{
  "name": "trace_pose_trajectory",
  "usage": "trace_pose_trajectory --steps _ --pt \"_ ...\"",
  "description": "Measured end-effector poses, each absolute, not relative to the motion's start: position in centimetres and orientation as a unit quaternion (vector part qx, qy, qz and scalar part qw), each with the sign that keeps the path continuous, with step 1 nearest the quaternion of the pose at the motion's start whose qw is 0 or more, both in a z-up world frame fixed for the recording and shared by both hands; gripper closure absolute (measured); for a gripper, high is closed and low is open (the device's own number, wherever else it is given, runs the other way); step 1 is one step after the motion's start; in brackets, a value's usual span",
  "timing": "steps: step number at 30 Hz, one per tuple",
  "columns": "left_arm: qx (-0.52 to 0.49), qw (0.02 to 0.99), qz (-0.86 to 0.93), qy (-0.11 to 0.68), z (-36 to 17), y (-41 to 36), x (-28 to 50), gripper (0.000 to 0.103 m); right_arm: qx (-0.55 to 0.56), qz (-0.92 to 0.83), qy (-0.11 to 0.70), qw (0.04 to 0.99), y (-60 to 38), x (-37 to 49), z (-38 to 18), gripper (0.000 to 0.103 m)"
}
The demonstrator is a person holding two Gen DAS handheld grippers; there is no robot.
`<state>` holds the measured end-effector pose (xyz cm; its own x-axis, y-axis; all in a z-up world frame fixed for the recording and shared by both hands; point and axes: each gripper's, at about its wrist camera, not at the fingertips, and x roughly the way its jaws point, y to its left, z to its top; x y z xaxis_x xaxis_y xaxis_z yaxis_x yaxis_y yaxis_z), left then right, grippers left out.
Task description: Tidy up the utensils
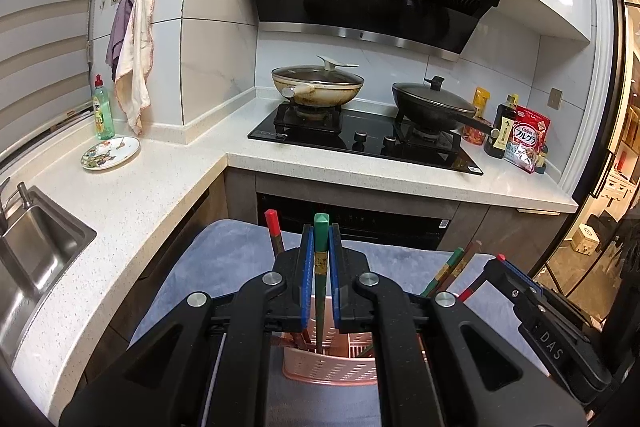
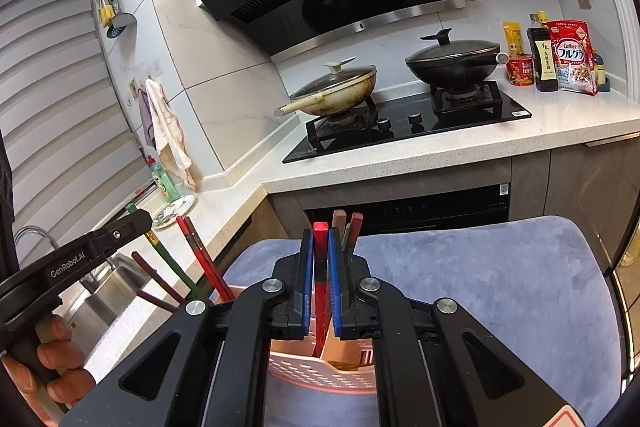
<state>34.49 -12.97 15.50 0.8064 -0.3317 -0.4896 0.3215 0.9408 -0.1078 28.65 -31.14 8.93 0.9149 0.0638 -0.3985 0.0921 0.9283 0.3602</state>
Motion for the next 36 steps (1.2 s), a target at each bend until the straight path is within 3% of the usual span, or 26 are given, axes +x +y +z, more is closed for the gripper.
trace_pose_trajectory --steps 5,11,15,21,25,36 --pt "-0.013 0.949 -0.167 0.268 14.7 -12.5 34.2 0.095 0.186 -0.005 0.224 0.957 -30.7 28.2 7.9 0.096" --pt "-0.003 0.948 -0.168 0.270 13.7 -12.0 32.9 0.080 0.186 -0.002 0.234 0.954 -30.5 27.0 7.4 0.081" --pt "0.011 0.952 -0.158 0.262 13.5 -12.0 31.6 0.056 0.182 0.001 0.231 0.956 -30.1 25.7 7.8 0.078" --pt "0.019 0.954 -0.158 0.256 13.9 -11.5 29.7 0.052 0.172 0.003 0.231 0.958 -29.6 23.4 8.2 0.073" --pt "0.014 0.957 -0.153 0.248 14.3 -10.5 27.8 0.035 0.163 0.003 0.234 0.959 -28.9 21.2 8.3 0.068" --pt "0.036 0.959 -0.110 0.259 12.2 -7.3 21.1 0.020 0.099 -0.001 0.246 0.964 -24.9 13.9 7.6 0.048"
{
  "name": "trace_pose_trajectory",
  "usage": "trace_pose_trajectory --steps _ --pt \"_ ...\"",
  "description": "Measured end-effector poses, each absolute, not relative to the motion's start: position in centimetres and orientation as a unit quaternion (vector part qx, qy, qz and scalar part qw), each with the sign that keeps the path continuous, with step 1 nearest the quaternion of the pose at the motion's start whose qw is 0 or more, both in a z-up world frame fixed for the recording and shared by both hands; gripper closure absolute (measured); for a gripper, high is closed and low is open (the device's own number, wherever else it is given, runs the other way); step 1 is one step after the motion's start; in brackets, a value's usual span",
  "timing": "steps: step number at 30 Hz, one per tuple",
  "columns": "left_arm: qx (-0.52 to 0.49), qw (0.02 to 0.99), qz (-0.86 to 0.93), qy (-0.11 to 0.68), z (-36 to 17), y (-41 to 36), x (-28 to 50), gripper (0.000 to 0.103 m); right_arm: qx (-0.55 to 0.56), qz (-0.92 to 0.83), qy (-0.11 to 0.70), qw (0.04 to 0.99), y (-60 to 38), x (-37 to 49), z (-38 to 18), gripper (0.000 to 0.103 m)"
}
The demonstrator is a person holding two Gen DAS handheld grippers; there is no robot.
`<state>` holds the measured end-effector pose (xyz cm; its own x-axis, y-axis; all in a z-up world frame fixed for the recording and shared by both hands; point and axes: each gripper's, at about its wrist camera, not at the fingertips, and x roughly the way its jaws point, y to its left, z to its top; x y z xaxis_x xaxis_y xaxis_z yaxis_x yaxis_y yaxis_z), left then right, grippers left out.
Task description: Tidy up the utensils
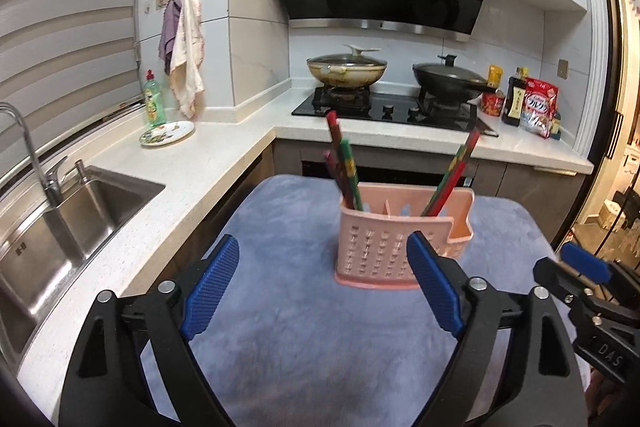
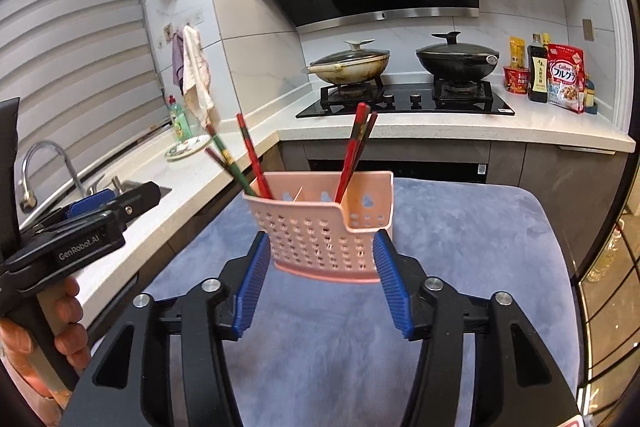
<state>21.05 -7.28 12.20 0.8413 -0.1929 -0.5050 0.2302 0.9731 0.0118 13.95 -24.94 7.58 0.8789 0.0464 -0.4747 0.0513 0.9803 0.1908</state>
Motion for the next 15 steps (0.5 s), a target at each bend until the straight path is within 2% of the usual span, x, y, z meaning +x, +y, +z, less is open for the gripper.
trace_pose_trajectory --steps 12,15 --pt "0.043 0.951 -0.083 0.295 10.4 -6.3 17.0 0.011 0.124 -0.020 0.277 0.953 -23.4 10.6 7.2 0.042" --pt "0.047 0.950 -0.078 0.300 10.4 -6.3 16.1 0.009 0.113 -0.036 0.280 0.953 -22.7 9.8 7.3 0.037"
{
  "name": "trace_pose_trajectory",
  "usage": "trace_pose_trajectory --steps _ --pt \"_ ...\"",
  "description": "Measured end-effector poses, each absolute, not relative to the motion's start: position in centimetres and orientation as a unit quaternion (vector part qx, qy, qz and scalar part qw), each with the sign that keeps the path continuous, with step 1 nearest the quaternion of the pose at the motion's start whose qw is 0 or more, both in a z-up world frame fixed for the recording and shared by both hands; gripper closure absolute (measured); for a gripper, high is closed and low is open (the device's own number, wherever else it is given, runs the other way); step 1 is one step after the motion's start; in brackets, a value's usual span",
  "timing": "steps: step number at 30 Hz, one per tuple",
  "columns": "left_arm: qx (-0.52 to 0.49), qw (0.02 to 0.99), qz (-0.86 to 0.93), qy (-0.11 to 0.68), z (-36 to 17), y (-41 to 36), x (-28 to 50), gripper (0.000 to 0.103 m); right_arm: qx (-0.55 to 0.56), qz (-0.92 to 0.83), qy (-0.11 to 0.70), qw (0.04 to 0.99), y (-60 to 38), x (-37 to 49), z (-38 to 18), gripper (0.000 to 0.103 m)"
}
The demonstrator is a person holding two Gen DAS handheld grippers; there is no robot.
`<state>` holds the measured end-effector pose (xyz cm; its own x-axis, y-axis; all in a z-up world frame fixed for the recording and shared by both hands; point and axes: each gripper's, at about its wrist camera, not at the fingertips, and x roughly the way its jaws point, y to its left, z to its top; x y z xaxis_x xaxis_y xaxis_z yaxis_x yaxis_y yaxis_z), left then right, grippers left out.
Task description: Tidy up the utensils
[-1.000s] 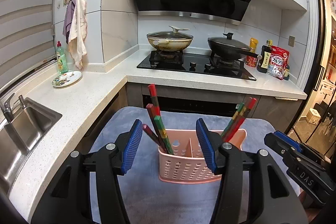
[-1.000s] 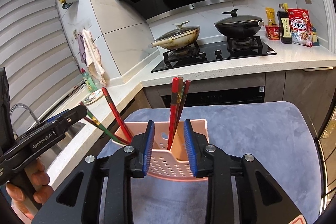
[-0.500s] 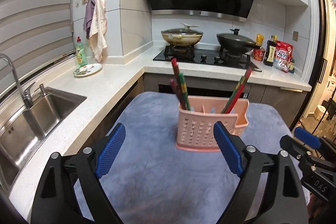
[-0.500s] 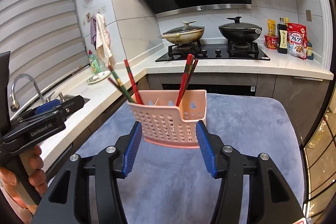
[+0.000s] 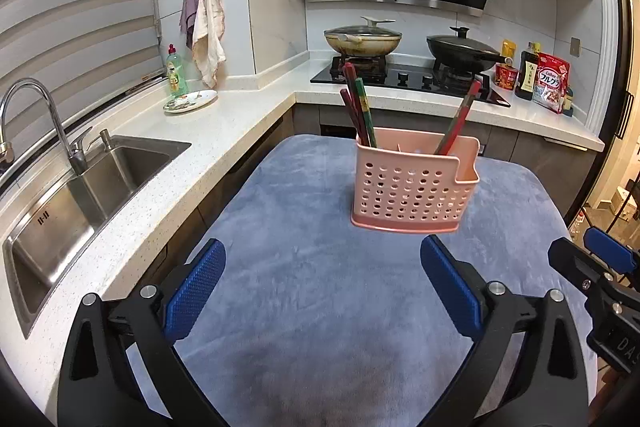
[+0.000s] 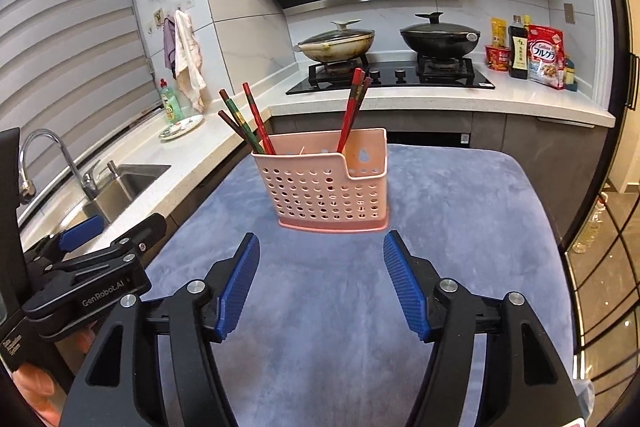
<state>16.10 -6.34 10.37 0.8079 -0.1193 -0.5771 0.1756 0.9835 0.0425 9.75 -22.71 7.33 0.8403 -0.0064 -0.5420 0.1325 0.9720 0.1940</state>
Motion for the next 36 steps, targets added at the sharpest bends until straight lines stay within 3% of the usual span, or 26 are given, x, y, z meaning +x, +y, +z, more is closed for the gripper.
trace_pose_trajectory --steps 17,29,36 --pt "0.057 0.937 -0.065 0.339 9.8 -6.5 17.6 0.007 0.072 -0.062 0.307 0.947 -21.2 11.6 7.5 0.034" --pt "0.061 0.930 -0.066 0.357 9.7 -8.3 21.9 0.007 0.065 -0.079 0.314 0.944 -22.8 16.3 7.5 0.020" --pt "0.066 0.925 -0.057 0.370 8.9 -8.6 23.6 0.007 0.065 -0.076 0.327 0.940 -23.4 18.2 6.7 0.019"
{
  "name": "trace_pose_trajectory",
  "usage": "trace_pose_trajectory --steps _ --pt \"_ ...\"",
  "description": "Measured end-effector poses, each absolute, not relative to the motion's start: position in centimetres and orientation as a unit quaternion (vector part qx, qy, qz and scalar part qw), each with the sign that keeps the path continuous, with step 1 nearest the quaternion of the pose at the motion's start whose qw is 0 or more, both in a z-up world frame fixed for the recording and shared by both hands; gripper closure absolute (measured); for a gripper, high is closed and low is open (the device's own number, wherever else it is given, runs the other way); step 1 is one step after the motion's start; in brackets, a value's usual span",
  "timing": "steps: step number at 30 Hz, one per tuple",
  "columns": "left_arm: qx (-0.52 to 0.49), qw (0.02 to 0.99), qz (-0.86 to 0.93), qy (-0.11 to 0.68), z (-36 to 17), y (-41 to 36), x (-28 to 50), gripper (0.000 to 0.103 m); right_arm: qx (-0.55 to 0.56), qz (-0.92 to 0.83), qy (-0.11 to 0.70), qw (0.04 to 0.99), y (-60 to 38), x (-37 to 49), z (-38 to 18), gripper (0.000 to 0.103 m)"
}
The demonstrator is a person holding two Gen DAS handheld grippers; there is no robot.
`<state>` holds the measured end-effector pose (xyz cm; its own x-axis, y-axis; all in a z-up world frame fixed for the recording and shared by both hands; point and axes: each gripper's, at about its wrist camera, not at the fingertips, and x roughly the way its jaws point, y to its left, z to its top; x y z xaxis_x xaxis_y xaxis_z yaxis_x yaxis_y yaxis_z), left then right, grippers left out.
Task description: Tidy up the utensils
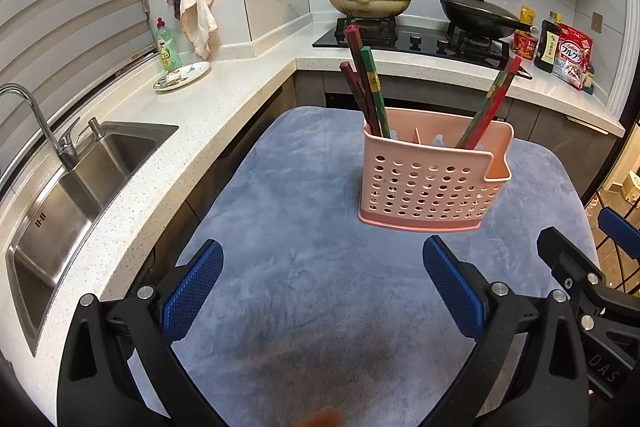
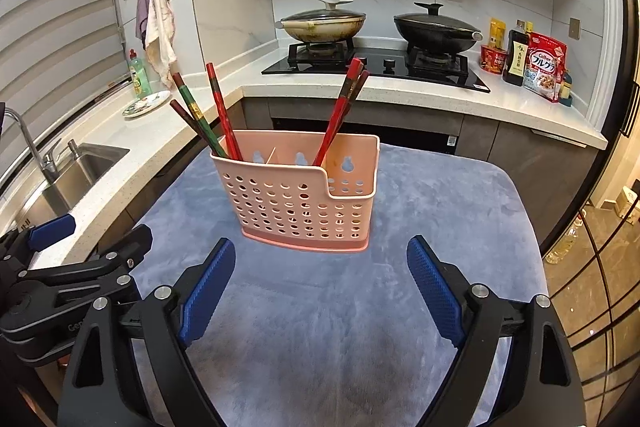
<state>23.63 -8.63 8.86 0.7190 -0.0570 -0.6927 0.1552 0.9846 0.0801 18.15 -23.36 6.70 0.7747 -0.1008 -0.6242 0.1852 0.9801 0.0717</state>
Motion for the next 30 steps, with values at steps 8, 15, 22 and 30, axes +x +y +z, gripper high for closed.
trace_pose_trajectory --steps 8,15,22,30 --pt "0.073 0.922 -0.049 0.377 8.3 -9.1 24.5 0.007 0.061 -0.077 0.336 0.937 -23.4 19.2 6.1 0.019" --pt "0.080 0.921 -0.045 0.379 8.1 -9.5 24.7 0.007 0.063 -0.082 0.341 0.935 -23.7 19.5 5.9 0.019" --pt "0.083 0.921 -0.036 0.378 8.0 -9.4 24.8 0.007 0.062 -0.082 0.342 0.934 -23.5 19.7 5.8 0.019" --pt "0.086 0.921 -0.033 0.379 8.0 -9.3 25.0 0.007 0.059 -0.082 0.343 0.934 -23.4 19.8 5.6 0.019"
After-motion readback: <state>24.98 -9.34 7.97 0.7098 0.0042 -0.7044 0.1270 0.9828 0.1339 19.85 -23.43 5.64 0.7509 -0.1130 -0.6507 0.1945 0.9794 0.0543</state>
